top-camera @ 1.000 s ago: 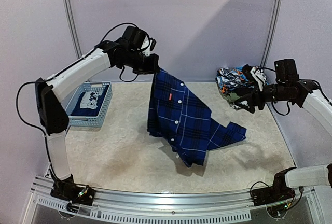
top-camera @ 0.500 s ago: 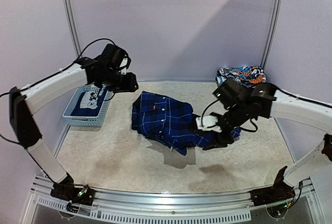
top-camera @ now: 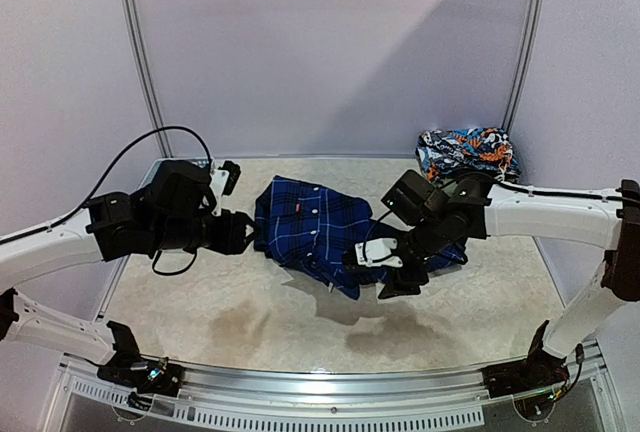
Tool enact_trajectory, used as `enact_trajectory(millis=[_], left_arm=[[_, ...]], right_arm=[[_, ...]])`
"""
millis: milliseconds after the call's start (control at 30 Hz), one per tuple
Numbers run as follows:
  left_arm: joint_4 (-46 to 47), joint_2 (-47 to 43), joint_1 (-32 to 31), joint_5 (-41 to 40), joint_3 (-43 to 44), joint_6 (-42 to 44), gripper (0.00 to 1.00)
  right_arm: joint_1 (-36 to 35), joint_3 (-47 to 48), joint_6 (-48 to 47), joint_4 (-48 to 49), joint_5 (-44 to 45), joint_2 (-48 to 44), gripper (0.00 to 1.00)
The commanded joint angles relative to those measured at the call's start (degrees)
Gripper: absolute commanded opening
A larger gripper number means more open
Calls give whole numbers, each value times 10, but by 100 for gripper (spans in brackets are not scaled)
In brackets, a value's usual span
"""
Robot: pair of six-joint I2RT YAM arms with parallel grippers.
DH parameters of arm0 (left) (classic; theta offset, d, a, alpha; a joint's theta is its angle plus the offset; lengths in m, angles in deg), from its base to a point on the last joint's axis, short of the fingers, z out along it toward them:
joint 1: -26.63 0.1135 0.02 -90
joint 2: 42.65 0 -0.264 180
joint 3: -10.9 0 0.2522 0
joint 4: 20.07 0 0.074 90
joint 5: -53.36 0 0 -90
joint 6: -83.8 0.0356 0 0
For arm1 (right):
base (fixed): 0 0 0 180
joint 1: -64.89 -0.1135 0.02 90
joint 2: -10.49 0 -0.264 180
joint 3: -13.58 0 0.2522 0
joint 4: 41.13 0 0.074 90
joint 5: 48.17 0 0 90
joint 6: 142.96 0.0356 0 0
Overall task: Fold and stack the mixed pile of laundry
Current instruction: Adjust the crumpled shirt at the center of the board.
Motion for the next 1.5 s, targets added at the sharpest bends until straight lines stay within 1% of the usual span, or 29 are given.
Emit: enact_trajectory(millis=[0, 100, 267, 367, 433, 467, 533, 567, 667, 767, 833, 933, 967, 1033, 1100, 1167, 1233, 1267, 1333, 1367, 1400, 1467], left_arm=[[38, -46, -11, -84, -48, -57, 55], [38, -71, -11, -112, -62, -70, 55], [14, -104, -11, -135, -72, -83, 55], [-2, -119, -11, -148, -71, -81, 55], [-7, -126, -11, -158, -71, -75, 55], [-11, -129, -11, -161, -70, -72, 55], [-15, -133, -11, -169, -70, -64, 55], [-16, -133, -11, -173, -71, -59, 55], [-18, -130, -11, -187, -68, -41, 55], [-25, -129, -11, -206, -55, -22, 55], [-35, -134, -10, -224, -43, -17, 55], [-43, -155, -10, -255, -33, -8, 55], [-43, -164, -10, -264, -32, -3, 56], [-46, -182, -9, -279, -29, 8, 56], [-48, -196, -9, -288, -27, 21, 57], [-48, -201, -9, -289, -25, 37, 58], [-47, -195, -8, -282, -23, 51, 59], [-47, -189, -8, -271, -21, 59, 59], [-40, -166, -8, -234, -16, 72, 59], [-35, -153, -8, -216, -15, 78, 59], [-28, -137, -8, -201, -14, 83, 59], [-12, -106, -9, -175, -16, 89, 59]], right_arm=[[-41, 28, -3, 4, -10, 3, 76], [-55, 43, 2, 18, 4, 44, 74], [-62, 67, 22, 59, 21, 78, 72], [-69, 84, 31, 66, 28, 100, 68], [-77, 98, 33, 63, 39, 113, 55], [-80, 110, 33, 53, 45, 124, 38], [-82, 142, 42, 29, 39, 137, 8], [-82, 159, 49, 19, 31, 138, 1], [-82, 226, 61, -20, -2, 132, 0], [-79, 333, 64, -79, -39, 132, 0], [-70, 421, 70, -110, -73, 137, 0], [-43, 513, 100, -116, -117, 140, 0], [-31, 535, 126, -108, -130, 138, 0], [3, 557, 175, -68, -151, 128, 0], [54, 565, 249, -30, -179, 116, 0], [112, 556, 315, -3, -184, 103, 0], [183, 521, 379, 19, -177, 88, 0], [230, 494, 400, 34, -185, 78, 0], [333, 403, 482, 84, -223, 58, 0], [399, 348, 523, 107, -234, 40, 0], [440, 282, 558, 118, -235, 30, 0], [516, 200, 571, 121, -228, 10, 0]])
